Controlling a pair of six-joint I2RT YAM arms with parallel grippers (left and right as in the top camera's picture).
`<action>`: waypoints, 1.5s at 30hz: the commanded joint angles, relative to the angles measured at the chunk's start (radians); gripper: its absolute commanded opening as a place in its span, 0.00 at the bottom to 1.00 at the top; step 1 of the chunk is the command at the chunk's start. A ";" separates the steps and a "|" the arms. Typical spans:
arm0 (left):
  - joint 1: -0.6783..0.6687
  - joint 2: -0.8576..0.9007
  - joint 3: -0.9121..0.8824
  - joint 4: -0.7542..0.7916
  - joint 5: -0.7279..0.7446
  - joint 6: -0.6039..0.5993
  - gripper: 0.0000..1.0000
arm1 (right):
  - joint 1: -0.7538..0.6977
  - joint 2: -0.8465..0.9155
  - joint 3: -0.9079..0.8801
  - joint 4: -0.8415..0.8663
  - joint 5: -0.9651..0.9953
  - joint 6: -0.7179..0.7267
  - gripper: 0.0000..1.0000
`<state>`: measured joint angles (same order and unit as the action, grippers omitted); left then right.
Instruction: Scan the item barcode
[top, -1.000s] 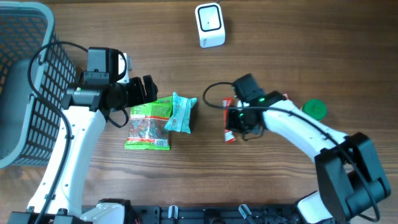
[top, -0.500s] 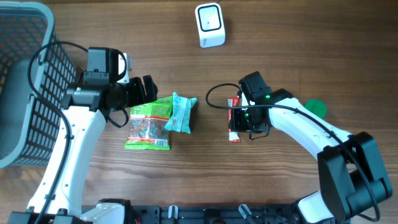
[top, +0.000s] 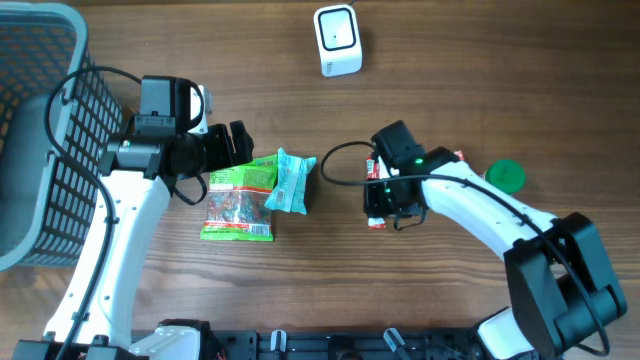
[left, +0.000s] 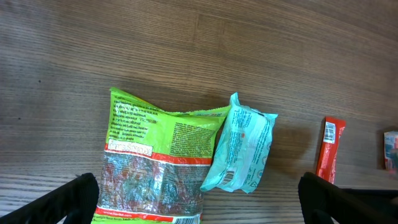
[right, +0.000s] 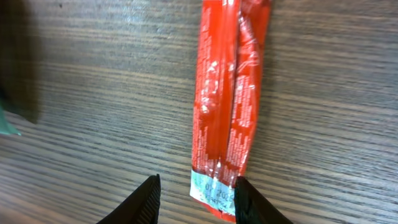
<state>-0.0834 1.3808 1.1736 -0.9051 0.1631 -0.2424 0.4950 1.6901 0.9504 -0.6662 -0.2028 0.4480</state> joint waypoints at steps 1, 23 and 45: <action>-0.005 0.002 0.003 0.002 0.011 -0.005 1.00 | 0.019 0.025 -0.010 0.003 0.051 0.008 0.40; -0.005 0.002 0.003 0.002 0.011 -0.005 1.00 | 0.025 0.050 0.004 0.018 0.106 0.027 0.45; -0.005 0.002 0.003 0.002 0.011 -0.005 1.00 | -0.026 0.092 0.015 -0.035 0.093 -0.065 0.04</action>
<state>-0.0834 1.3808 1.1736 -0.9051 0.1631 -0.2424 0.4931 1.7611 0.9653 -0.6777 -0.1272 0.4355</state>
